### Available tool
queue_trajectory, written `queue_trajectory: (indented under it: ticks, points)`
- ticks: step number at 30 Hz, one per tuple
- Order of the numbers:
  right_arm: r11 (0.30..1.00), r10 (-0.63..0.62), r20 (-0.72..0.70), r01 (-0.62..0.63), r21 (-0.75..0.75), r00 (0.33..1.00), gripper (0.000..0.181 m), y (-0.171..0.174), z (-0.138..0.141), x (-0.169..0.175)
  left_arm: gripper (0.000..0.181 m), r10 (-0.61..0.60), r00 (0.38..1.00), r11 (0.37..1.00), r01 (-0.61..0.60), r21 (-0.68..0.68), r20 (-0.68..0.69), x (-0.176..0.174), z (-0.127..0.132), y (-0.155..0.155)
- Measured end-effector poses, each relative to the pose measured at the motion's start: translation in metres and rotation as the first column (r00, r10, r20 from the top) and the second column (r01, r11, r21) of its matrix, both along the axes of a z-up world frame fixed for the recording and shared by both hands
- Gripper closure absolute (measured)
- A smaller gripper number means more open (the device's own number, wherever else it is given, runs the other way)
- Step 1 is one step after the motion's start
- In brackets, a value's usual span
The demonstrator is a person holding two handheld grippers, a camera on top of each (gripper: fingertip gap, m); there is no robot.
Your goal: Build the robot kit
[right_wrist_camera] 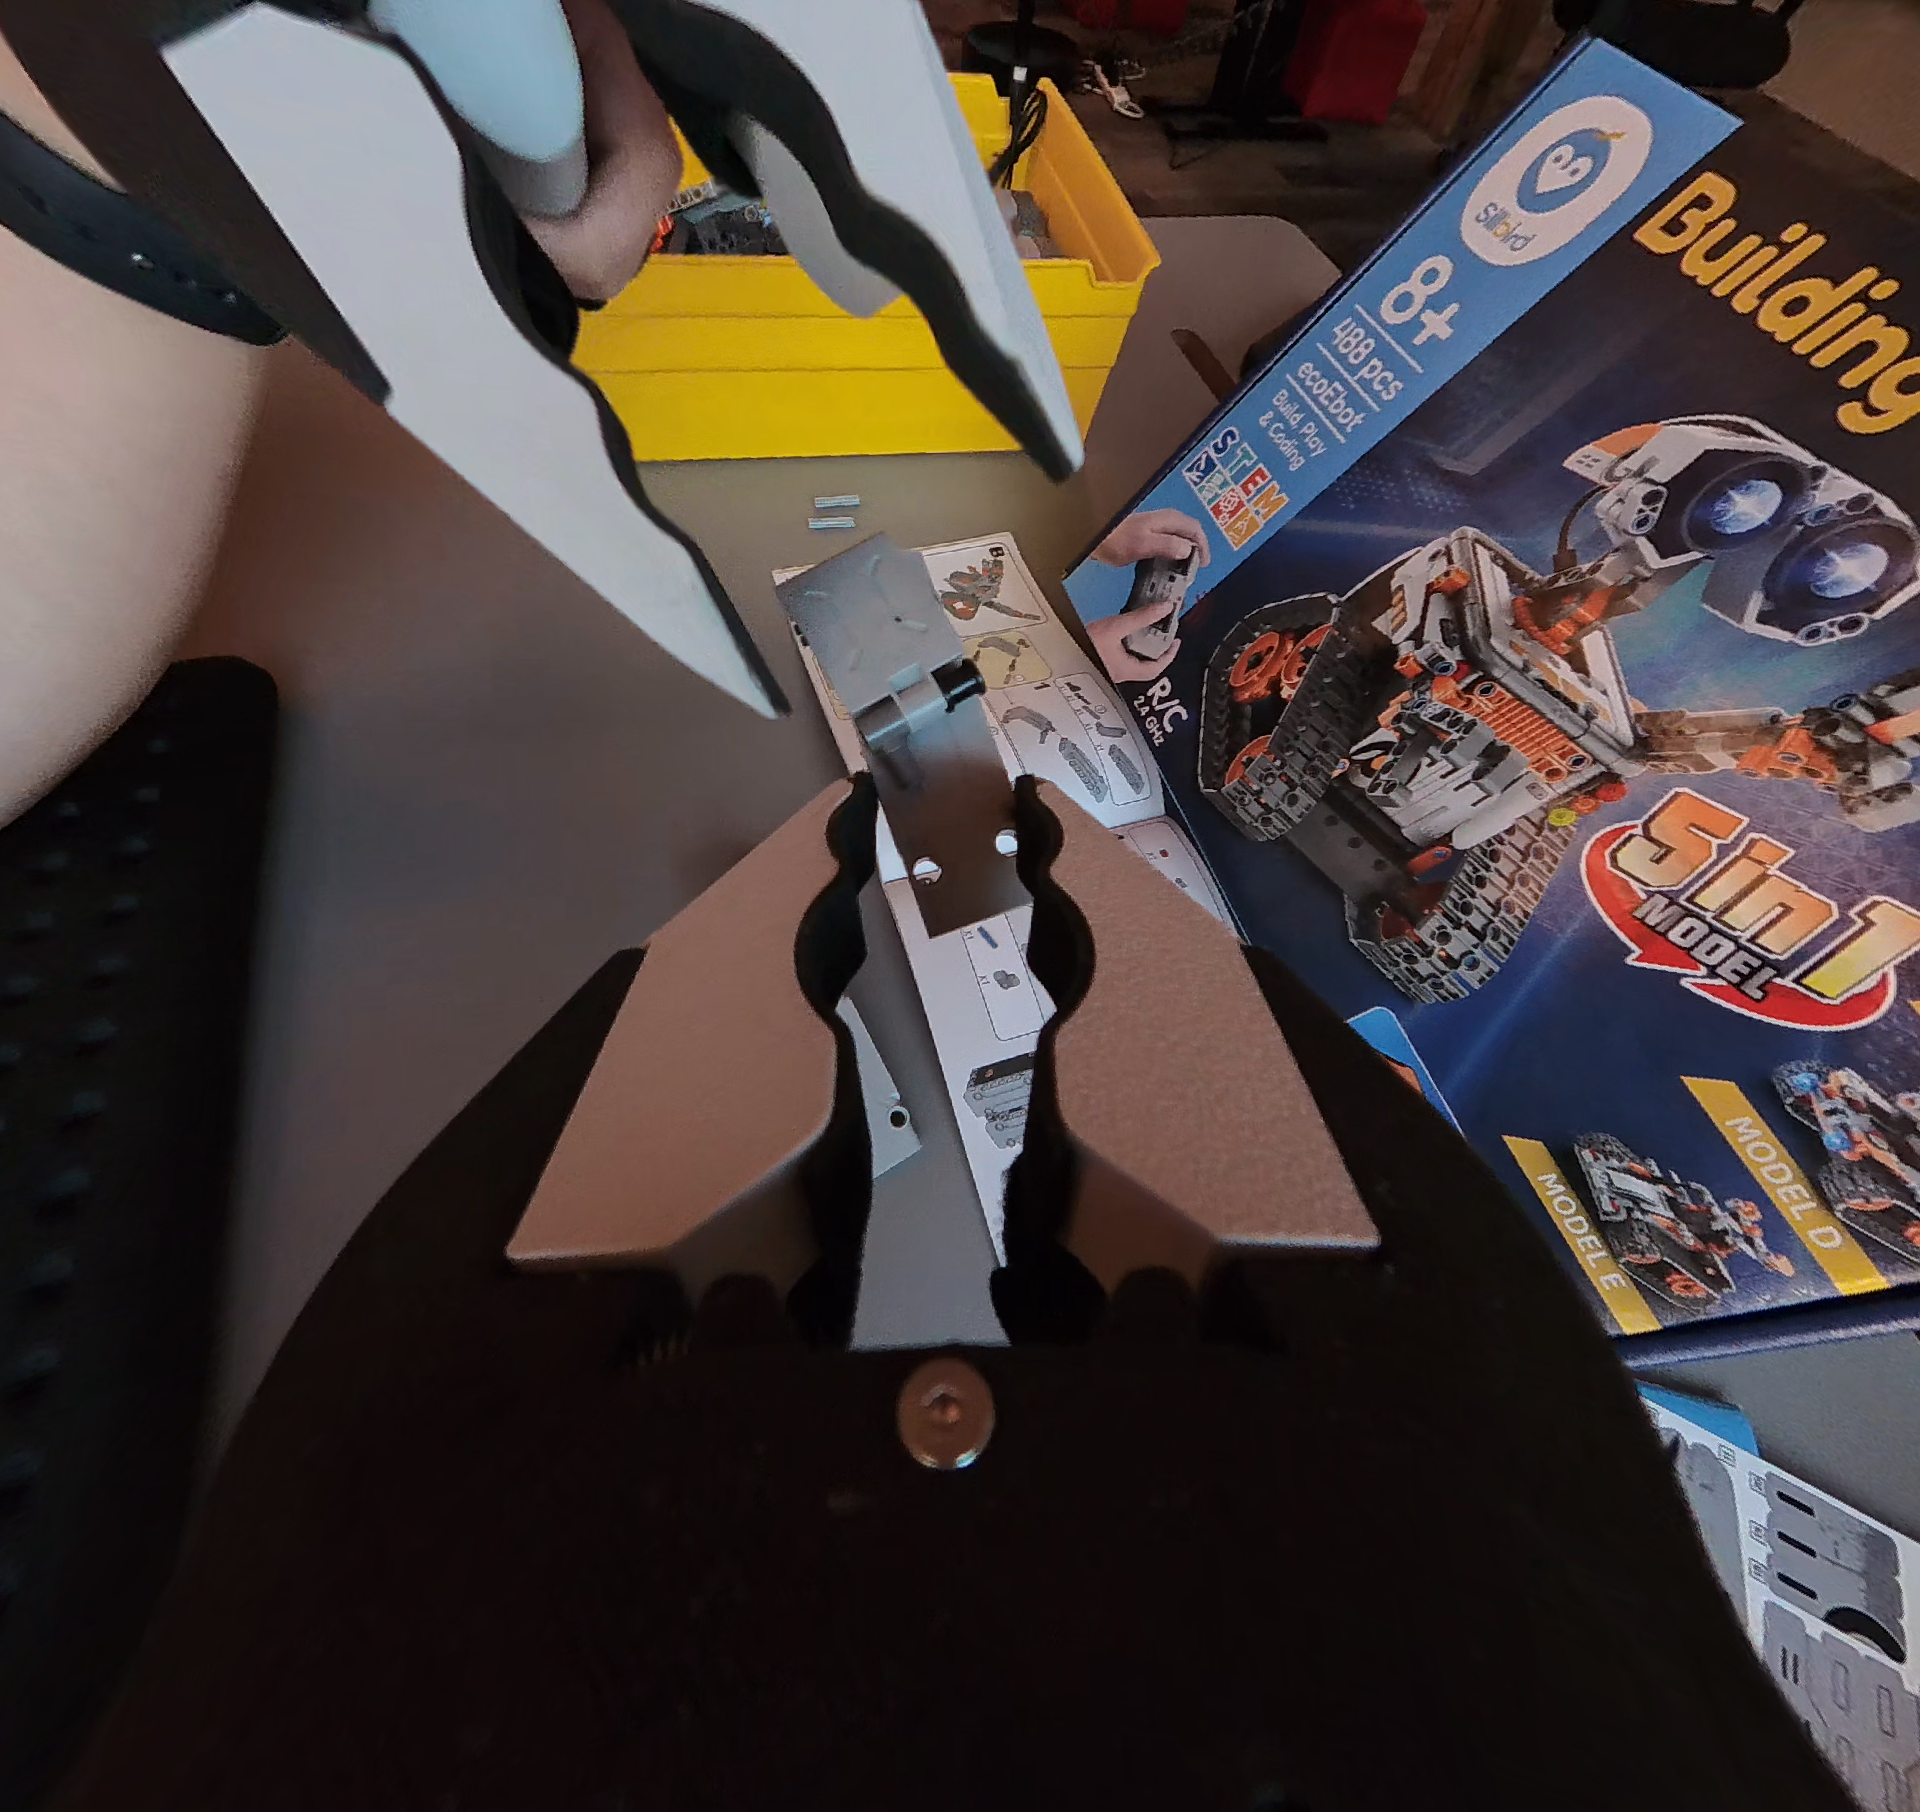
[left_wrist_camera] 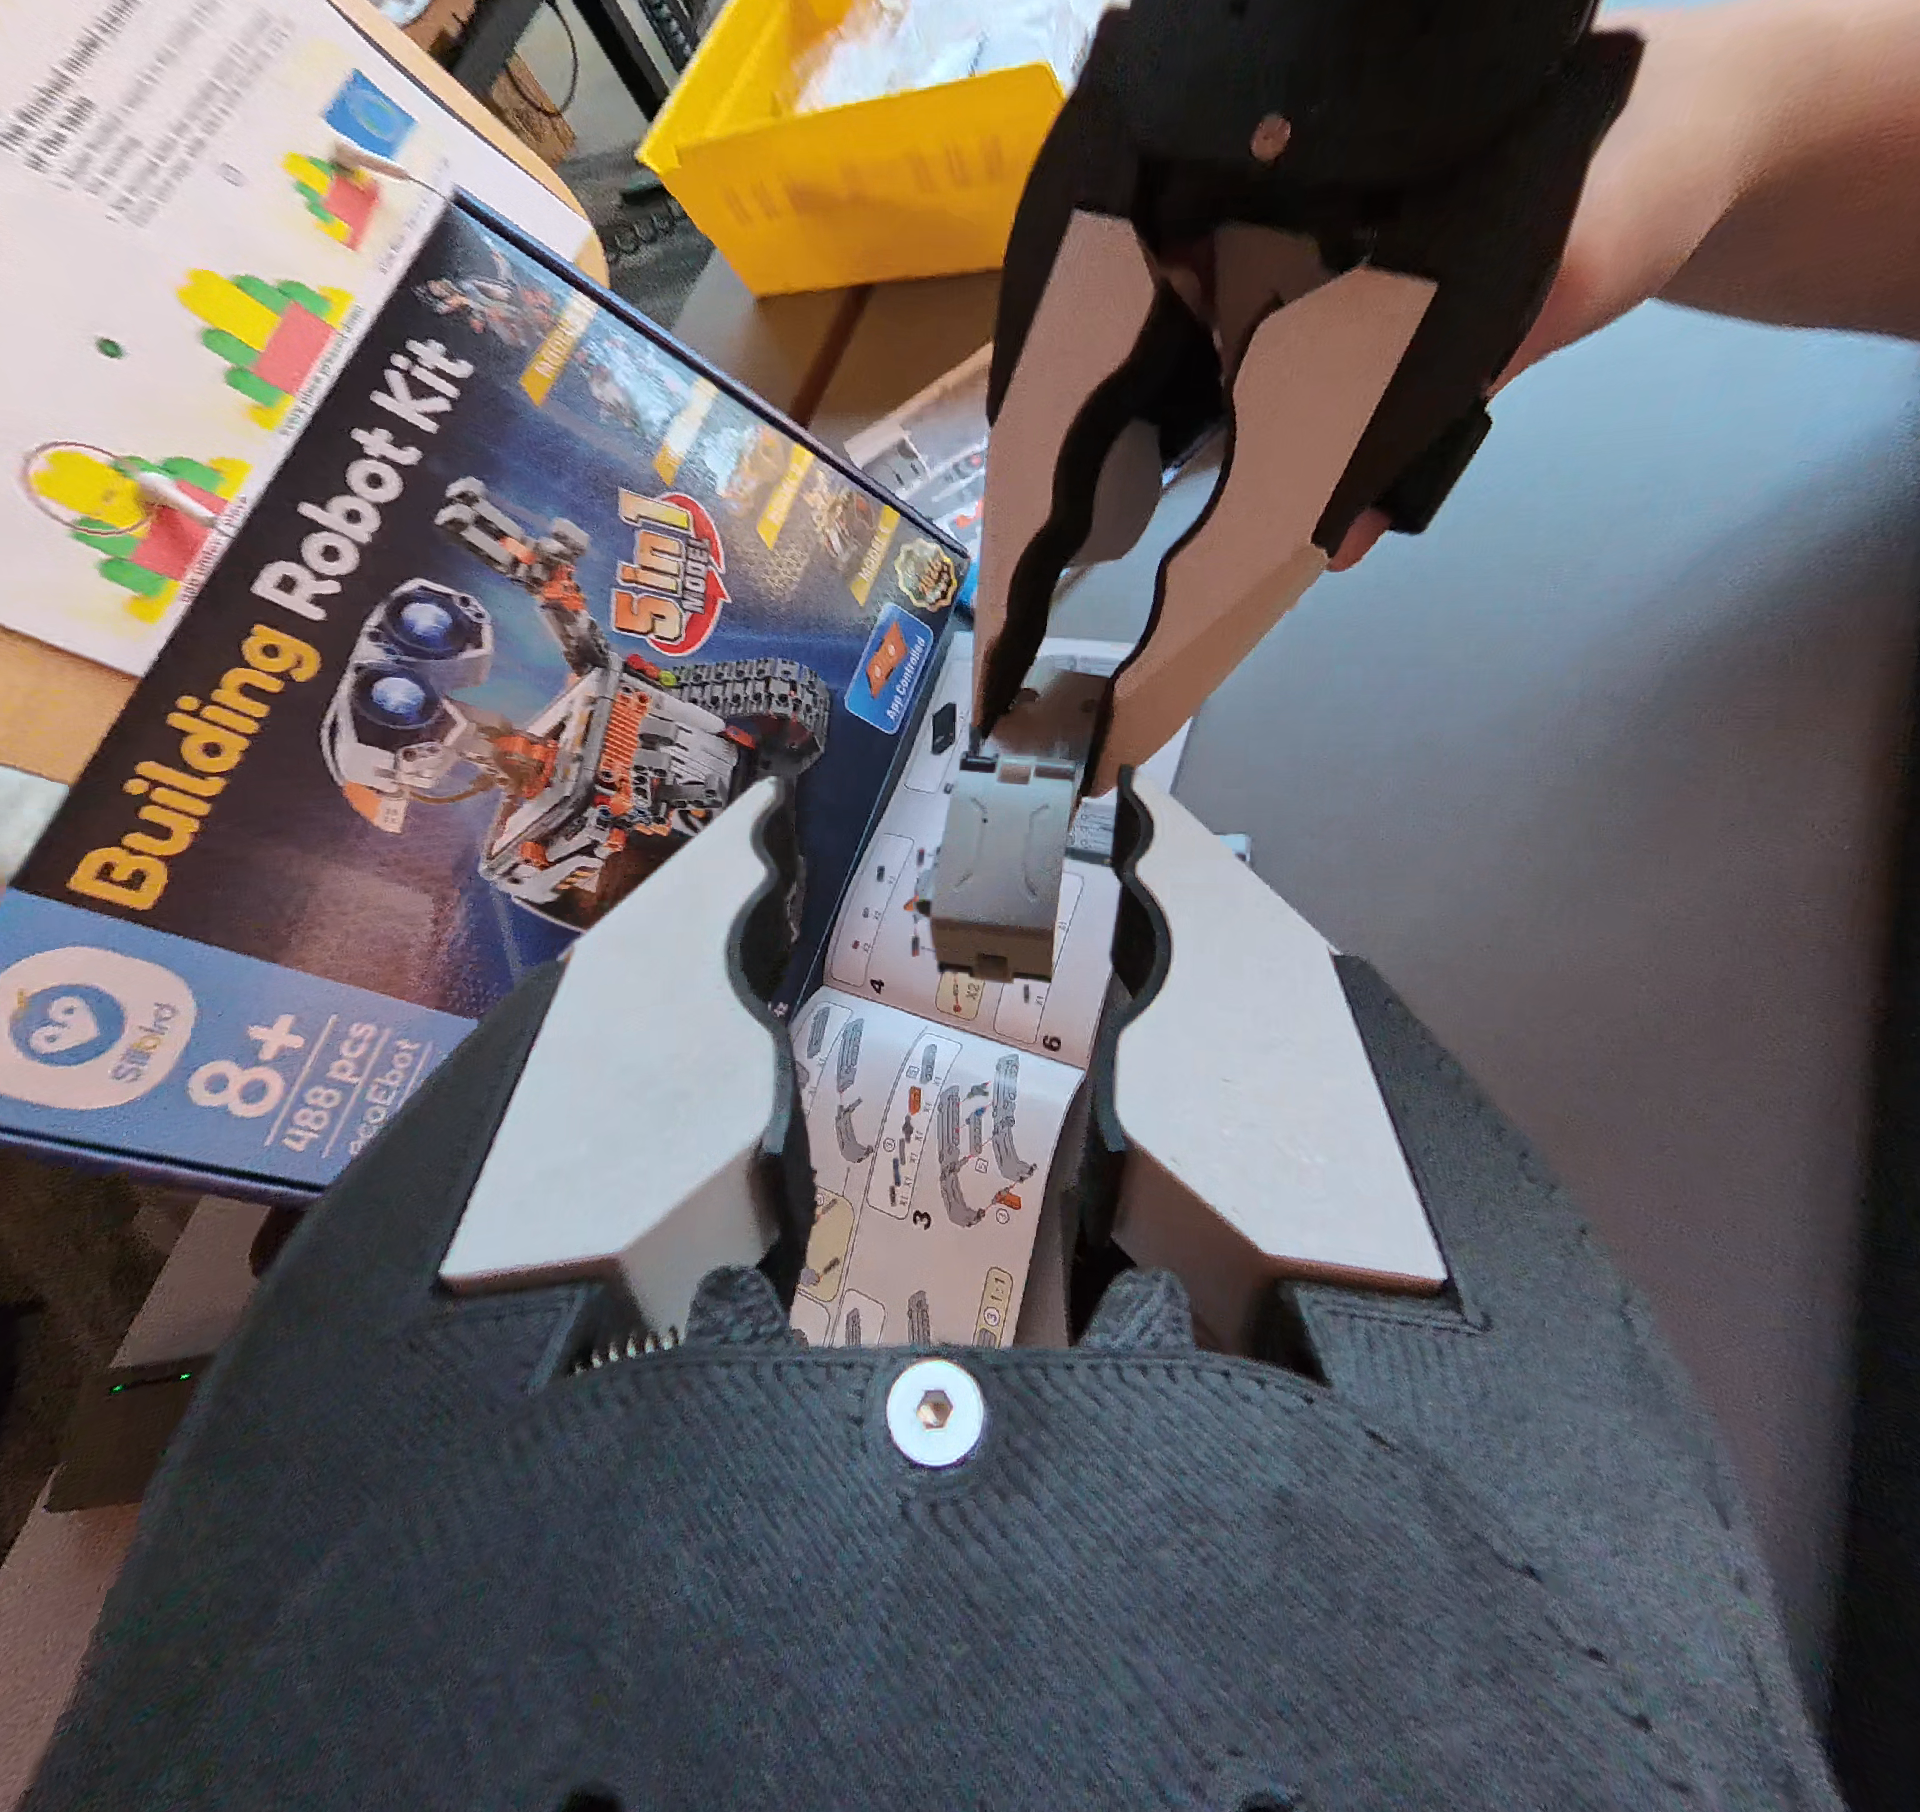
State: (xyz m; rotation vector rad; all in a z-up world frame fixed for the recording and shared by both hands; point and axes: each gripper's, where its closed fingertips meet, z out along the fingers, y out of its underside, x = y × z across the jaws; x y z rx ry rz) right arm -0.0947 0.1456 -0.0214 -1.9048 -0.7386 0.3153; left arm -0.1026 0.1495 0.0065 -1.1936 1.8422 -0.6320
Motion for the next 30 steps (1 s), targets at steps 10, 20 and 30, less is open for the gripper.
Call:
queue_trajectory:
  ticks: [10,20,30]
  points:
    - [0.998,-0.061,0.095,0.059,0.025,0.994,0.156,0.000,0.001,-0.005,0.150,-0.057,0.996,0.998,0.059,0.022,-0.075,0.001,-0.026,-0.002]
    - [0.993,-0.096,0.279,0.073,0.093,0.956,0.156,-0.002,0.000,-0.014,0.151,-0.099,0.990,0.994,0.103,0.037,-0.097,-0.008,-0.031,-0.006]
    - [0.995,-0.077,0.246,0.057,0.087,0.966,0.156,-0.002,0.001,-0.014,0.152,-0.114,0.989,0.993,0.116,0.011,-0.098,-0.016,-0.025,-0.009]
